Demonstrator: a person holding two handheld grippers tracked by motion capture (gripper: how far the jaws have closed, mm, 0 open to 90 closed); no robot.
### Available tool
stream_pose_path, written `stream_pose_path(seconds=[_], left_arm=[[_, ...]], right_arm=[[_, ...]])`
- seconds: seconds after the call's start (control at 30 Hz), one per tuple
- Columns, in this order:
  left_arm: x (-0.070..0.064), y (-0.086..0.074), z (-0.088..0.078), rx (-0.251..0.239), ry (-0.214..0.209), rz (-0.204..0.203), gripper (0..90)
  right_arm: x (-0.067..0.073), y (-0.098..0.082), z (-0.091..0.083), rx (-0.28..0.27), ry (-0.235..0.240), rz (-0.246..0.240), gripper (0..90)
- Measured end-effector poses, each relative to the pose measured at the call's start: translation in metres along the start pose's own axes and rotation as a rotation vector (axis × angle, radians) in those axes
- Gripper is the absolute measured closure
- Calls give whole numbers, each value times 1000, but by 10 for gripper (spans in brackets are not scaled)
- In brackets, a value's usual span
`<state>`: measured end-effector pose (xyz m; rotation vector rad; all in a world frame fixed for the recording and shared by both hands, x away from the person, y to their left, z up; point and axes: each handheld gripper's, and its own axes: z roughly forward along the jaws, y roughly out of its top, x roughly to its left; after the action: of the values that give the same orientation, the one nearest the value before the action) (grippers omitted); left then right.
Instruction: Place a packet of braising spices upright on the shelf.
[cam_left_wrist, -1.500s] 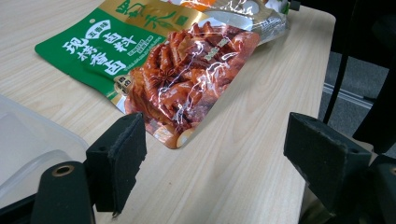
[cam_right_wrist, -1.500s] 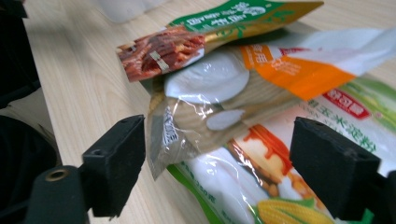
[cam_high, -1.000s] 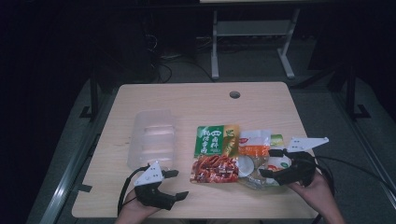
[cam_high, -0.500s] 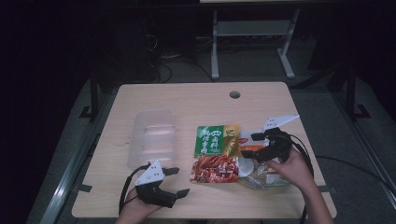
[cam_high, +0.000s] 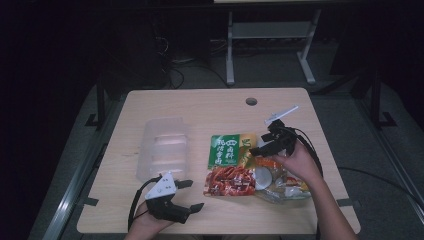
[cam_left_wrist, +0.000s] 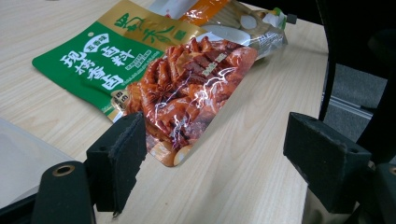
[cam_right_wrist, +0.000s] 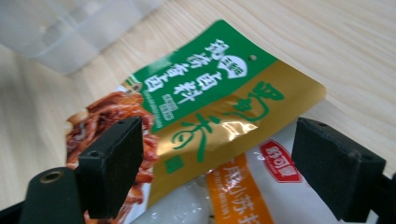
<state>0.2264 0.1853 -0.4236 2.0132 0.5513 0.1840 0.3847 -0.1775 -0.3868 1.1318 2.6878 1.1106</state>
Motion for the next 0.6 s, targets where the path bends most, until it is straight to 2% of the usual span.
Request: stream_pose_path(seconds=[0.07, 0.27, 0.4, 0.43, 0.6], left_arm=[[0, 0, -1, -1, -1, -1, 213], [1, -1, 0, 1, -5, -5, 213], [1, -1, 0, 0, -6, -5, 213], [1, 0, 0, -1, -6, -5, 213], [1, 0, 0, 6, -3, -1, 214]], right_arm=[[-4, 5, 4, 16, -16, 0, 184], [-14, 10, 21, 66, -20, 60, 211], [-16, 12, 26, 86, -30, 81, 229], [-20, 14, 30, 102, -34, 113, 237], [-28, 13, 37, 142, -31, 201, 285]])
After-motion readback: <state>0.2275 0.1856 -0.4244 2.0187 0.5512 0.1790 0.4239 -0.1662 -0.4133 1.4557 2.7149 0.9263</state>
